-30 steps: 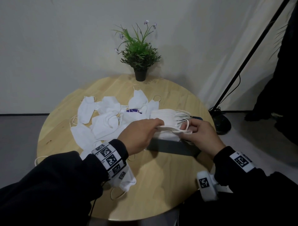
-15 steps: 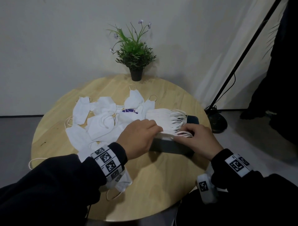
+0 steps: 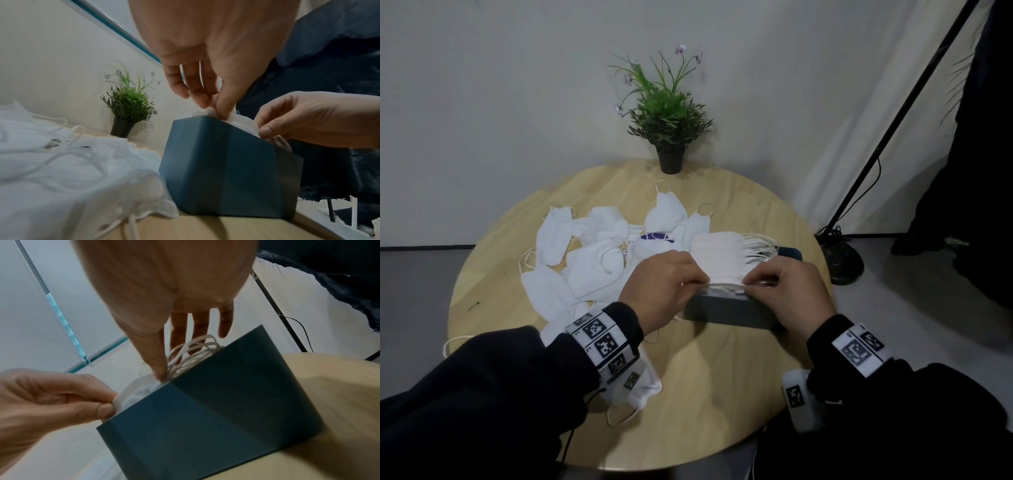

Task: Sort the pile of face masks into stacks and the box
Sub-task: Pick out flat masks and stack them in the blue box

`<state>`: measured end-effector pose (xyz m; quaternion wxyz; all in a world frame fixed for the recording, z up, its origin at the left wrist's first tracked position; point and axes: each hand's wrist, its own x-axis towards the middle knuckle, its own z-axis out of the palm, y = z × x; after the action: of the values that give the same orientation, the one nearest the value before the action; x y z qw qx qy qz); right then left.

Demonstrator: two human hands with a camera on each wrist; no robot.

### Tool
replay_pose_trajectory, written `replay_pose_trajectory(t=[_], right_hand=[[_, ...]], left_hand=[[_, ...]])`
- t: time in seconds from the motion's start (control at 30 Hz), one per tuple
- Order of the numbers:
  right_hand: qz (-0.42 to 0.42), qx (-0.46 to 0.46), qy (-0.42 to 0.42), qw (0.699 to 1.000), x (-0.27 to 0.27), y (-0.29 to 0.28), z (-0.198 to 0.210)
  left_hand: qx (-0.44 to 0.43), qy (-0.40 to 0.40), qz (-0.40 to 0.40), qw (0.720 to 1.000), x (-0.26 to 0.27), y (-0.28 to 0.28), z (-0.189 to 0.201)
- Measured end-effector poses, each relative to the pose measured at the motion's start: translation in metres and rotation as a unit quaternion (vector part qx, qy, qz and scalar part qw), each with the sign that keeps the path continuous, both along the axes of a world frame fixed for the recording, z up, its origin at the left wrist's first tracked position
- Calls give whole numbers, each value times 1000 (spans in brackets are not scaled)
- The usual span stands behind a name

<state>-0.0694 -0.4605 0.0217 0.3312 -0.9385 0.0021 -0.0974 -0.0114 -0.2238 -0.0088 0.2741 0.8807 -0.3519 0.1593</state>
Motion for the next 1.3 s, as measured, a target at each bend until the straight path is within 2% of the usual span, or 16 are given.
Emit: replay_pose_trajectory(t=[0.13, 0.2, 0.3, 0.4, 0.5, 0.57, 0.67, 0.77, 0.87, 0.93, 1.0, 1.07, 1.17, 1.2, 1.23, 1.3], right_hand=[[-30, -54, -3, 998, 4, 10, 4], [-36, -58, -24, 997, 6, 17, 8], [33, 3, -79, 996, 5, 34, 16], [125, 58, -97, 986, 0, 63, 22], [169, 116, -57, 977, -1, 90, 14], [178, 130, -21, 975, 3, 104, 5], [185, 140, 52, 971, 11, 119, -5], [185, 129, 89, 970, 17, 130, -11], [175, 123, 93, 973, 23, 139, -15], [164, 170, 113, 965, 27, 144, -14], [131, 298, 164, 931, 29, 151, -8], [61, 445, 241, 860, 33, 155, -3], [5, 589, 322, 741, 40, 149, 4], [16, 615, 325, 718, 40, 146, 5], [27, 623, 317, 714, 39, 143, 8], [34, 587, 275, 761, 34, 140, 13]], left_hand=[[-12, 52, -1, 999, 0, 6, 2], [-15, 105, 3, 994, 4, 16, 13], [4, 199, 60, 978, 16, 50, 34], [49, 238, 153, 958, 32, 100, 44], [67, 262, 270, 924, 51, 147, 39], [81, 286, 318, 900, 62, 165, 25], [125, 334, 336, 872, 64, 168, 0], [160, 335, 334, 866, 59, 158, -16], [84, 336, 351, 870, 62, 160, -13], [1, 310, 343, 887, 63, 161, 2], [-58, 235, 301, 922, 59, 158, 21], [-114, 143, 236, 954, 47, 149, 34], [-187, 95, 137, 968, 19, 132, 40], [-198, 101, 120, 967, 11, 129, 41], [-204, 112, 106, 967, 6, 126, 41], [-204, 148, 71, 965, 1, 124, 42]])
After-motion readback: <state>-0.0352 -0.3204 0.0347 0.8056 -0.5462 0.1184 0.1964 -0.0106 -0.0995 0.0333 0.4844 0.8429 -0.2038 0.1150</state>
